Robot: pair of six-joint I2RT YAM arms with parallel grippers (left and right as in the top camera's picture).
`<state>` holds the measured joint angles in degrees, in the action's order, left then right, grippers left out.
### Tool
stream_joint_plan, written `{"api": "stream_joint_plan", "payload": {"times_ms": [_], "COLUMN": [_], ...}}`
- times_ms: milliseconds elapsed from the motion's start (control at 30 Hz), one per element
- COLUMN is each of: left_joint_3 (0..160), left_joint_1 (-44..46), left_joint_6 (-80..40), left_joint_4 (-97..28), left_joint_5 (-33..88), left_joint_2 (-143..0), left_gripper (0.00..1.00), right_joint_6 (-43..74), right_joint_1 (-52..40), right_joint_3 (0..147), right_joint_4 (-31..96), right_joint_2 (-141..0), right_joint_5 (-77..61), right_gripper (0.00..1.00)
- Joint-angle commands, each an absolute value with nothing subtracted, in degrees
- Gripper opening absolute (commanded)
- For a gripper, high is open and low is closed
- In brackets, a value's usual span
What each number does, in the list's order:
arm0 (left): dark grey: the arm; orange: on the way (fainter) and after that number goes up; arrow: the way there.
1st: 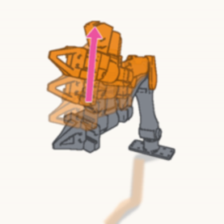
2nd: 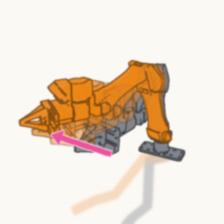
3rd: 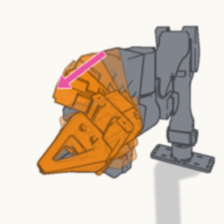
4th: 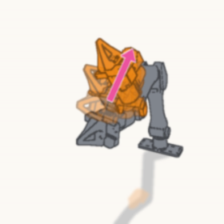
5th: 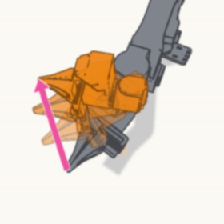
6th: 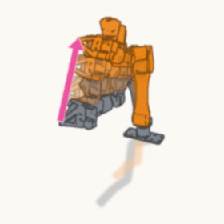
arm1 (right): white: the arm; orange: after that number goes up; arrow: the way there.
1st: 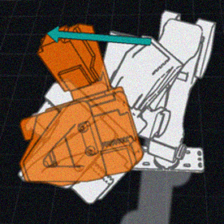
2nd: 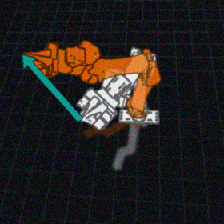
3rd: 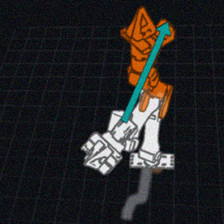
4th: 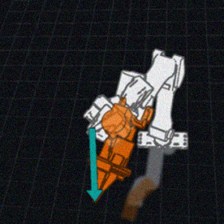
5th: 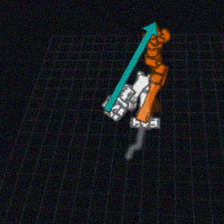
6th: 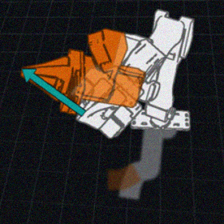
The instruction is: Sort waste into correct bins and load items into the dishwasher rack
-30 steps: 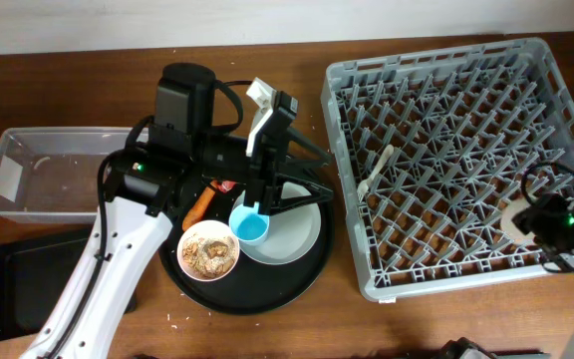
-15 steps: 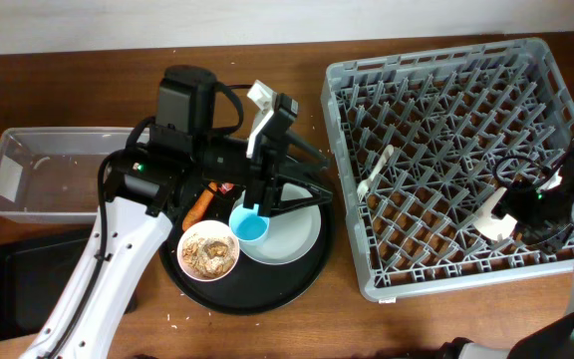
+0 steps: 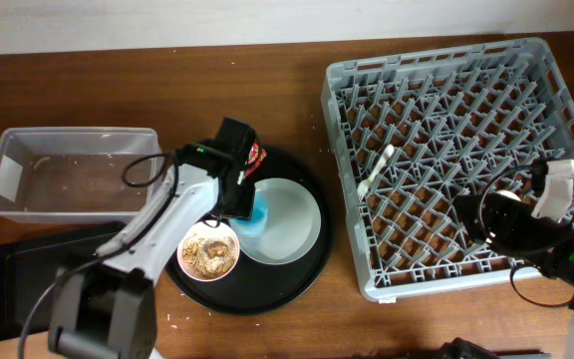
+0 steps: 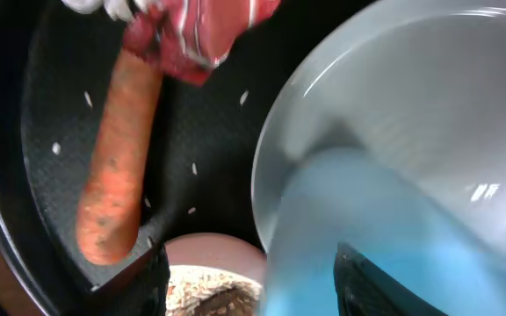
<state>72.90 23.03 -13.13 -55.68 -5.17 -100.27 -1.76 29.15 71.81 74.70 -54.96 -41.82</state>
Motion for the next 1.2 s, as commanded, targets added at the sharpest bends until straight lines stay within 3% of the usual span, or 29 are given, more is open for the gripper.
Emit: {"api": "stream_joint_plan", "payload": {"times_ms": [0,67,100,133,233,300,400,467,567,833,933,1033,1067,1133,1167], "left_joint_3": [73.0,73.0,73.2,74.2,82.9,88.3,91.2,91.2,91.2,91.2,91.2,91.2,91.2,91.2,91.2], "left_joint_1": [23.1,23.1,23.1,23.1,23.1,23.1,21.9,21.0,20.9,21.3,21.3,21.3,21.3,21.3,21.2], "left_joint_6": [-15.0,-15.0,-14.9,-14.9,-14.9,-12.9,0.4,7.5,10.8,11.3,11.3,11.3,11.3,11.2,11.3], "left_joint_4": [-56.0,-55.6,-55.0,-55.0,-59.1,-59.6,-54.6,-54.5,-54.5,-54.5,-54.5,-54.5,-54.5,-54.5,-54.5], "left_joint_5": [-6.2,-5.6,-5.7,-5.6,-5.3,0.9,44.9,66.6,80.4,85.2,84.4,84.2,84.1,82.3,82.0], "left_joint_2": [-105.5,-106.5,-106.4,-106.2,-102.1,-97.9,-90.8,-90.2,-90.2,-90.2,-90.2,-90.2,-90.2,-90.2,-90.2], "left_gripper": [0.52,0.31,0.08,0.01,0.0,0.0,0.0,0.0,0.0,0.0,0.0,0.13,0.44,0.93,0.96], "right_joint_6": [-2.4,-2.4,-2.4,-2.9,-4.6,-5.9,-10.1,-9.6,-3.4,2.0,2.5,2.7,2.7,2.7,2.7], "right_joint_1": [28.8,28.8,28.8,28.8,27.0,22.4,11.1,4.7,0.6,-14.2,-15.8,-15.8,-15.7,-15.7,-15.7], "right_joint_3": [72.4,72.4,72.4,72.4,72.4,72.4,72.4,72.4,72.4,72.4,72.4,72.4,72.4,72.4,72.4], "right_joint_4": [75.0,75.5,75.5,75.4,75.6,75.6,71.2,65.4,54.1,35.7,34.2,34.5,34.9,37.3,38.6], "right_joint_2": [-56.0,-56.6,-56.9,-56.9,-56.6,-56.6,-56.7,-56.8,-56.8,-64.2,-64.1,-63.6,-62.7,-59.9,-58.6], "right_joint_5": [-43.1,-43.1,-43.1,-43.1,-43.1,-45.0,-58.3,-61.3,-61.3,-68.6,-68.3,-66.7,-64.8,-59.0,-56.8], "right_gripper": [0.74,0.74,0.74,0.74,0.75,0.76,0.75,0.75,0.8,0.8,0.72,0.64,0.64,0.64,0.63]}}
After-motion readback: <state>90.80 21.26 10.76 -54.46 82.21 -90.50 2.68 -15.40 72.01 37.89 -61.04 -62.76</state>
